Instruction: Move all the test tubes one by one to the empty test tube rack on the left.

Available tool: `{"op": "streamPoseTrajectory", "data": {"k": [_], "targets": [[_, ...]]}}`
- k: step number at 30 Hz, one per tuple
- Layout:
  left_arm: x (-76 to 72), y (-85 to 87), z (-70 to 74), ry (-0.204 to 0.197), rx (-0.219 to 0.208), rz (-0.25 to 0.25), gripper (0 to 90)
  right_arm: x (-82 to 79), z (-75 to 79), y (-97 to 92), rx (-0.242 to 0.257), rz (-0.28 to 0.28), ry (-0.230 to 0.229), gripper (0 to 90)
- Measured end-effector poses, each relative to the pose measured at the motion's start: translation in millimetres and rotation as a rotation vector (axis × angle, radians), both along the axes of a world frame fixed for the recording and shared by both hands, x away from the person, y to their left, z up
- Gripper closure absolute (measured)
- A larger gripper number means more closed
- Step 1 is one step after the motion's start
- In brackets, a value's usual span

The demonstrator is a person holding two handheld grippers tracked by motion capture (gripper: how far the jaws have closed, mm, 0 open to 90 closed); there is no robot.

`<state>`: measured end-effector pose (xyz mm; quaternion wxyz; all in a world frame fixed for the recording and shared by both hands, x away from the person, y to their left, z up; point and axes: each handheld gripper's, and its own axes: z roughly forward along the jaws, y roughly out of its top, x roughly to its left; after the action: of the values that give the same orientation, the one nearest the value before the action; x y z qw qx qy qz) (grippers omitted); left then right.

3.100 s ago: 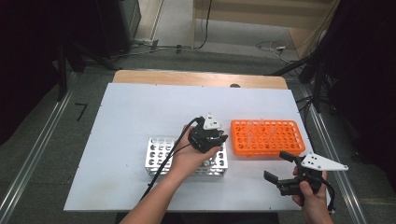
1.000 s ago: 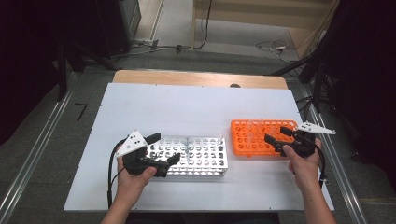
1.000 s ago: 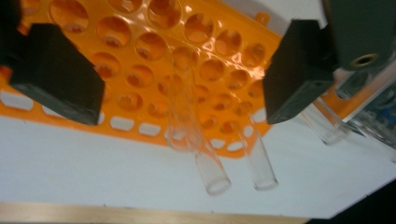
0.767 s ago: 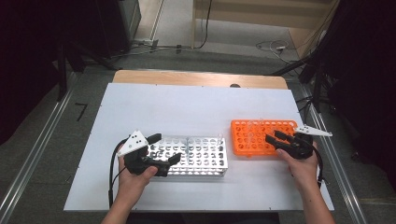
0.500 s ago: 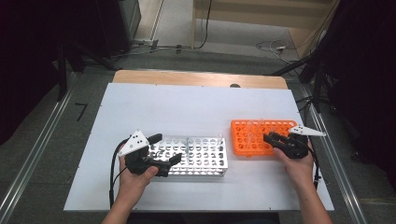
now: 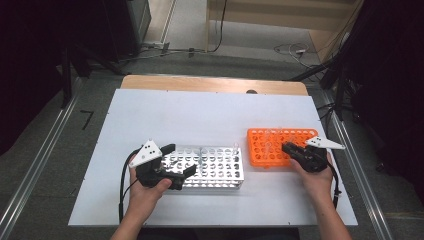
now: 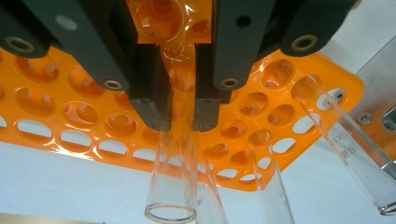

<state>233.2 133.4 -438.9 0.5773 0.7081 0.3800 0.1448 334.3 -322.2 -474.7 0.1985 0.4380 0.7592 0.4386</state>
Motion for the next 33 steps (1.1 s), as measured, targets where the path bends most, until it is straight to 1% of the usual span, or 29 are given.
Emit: {"op": "streamPoseTrajectory", "data": {"k": [2, 3, 4, 5, 6, 7, 9, 13, 15, 17, 20, 21, 22, 23, 26, 33], "targets": [[-0.2, -0.4, 0.1, -0.001, -0.001, -0.001, 0.0, -0.3, 0.7, -0.6, 0.004, 0.000, -0.003, 73.9], [-0.2, -0.4, 0.1, -0.001, 0.000, -0.001, 0.0, -1.9, 3.6, -1.5, 0.014, -0.008, -0.020, 73.9], [-0.2, -0.3, 0.0, -0.001, 0.000, 0.000, 0.0, -1.9, 3.6, -1.5, 0.014, -0.008, -0.020, 73.9], [-0.2, -0.2, 0.0, 0.001, 0.000, 0.000, 0.0, -2.7, 5.5, -1.9, 0.020, -0.009, -0.029, 73.9], [-0.2, -0.2, 0.0, 0.000, -0.001, -0.001, 0.0, -4.6, 10.3, -2.6, 0.024, -0.010, -0.043, 74.0], [-0.4, -0.4, 0.1, -0.001, -0.001, -0.001, 0.0, -4.6, 10.3, -2.6, 0.024, -0.010, -0.043, 74.0], [-0.7, -0.7, 0.6, -0.002, -0.001, -0.002, 0.0, -7.3, 17.9, -3.9, 0.043, -0.007, -0.062, 74.0], [-1.3, -1.7, 1.5, -0.006, 0.000, -0.004, 0.0, -10.8, 25.2, -5.0, 0.061, -0.001, -0.070, 74.0], [-1.5, -2.3, 1.7, -0.006, 0.002, -0.005, 0.0, -14.9, 32.3, -4.9, 0.075, 0.007, -0.076, 74.0], [-1.8, -3.1, 1.9, -0.008, 0.008, -0.006, 0.0, -16.2, 34.6, -4.8, 0.080, 0.010, -0.078, 74.0], [-2.2, -4.1, 2.3, -0.009, 0.005, -0.006, 0.0, -20.5, 43.2, -2.3, 0.095, 0.038, -0.083, 74.0], [-2.3, -4.2, 2.5, -0.010, 0.006, -0.008, 0.0, -20.5, 43.2, -2.3, 0.095, 0.038, -0.083, 74.0], [-2.5, -4.3, 2.8, -0.011, 0.006, -0.008, 0.0, -22.9, 47.0, 0.1, 0.098, 0.054, -0.086, 73.9], [-2.6, -4.3, 3.2, -0.010, 0.007, -0.008, 0.0, -22.9, 47.0, 0.1, 0.098, 0.054, -0.086, 73.9], [-3.3, -4.1, 4.3, -0.016, 0.008, -0.008, 0.0, -26.3, 52.4, 4.5, 0.108, 0.083, -0.092, 74.0], [-4.0, -4.3, 5.8, -0.021, 0.006, -0.008, 0.0, -33.0, 62.9, 15.0, 0.104, 0.126, -0.098, 74.0]]}}
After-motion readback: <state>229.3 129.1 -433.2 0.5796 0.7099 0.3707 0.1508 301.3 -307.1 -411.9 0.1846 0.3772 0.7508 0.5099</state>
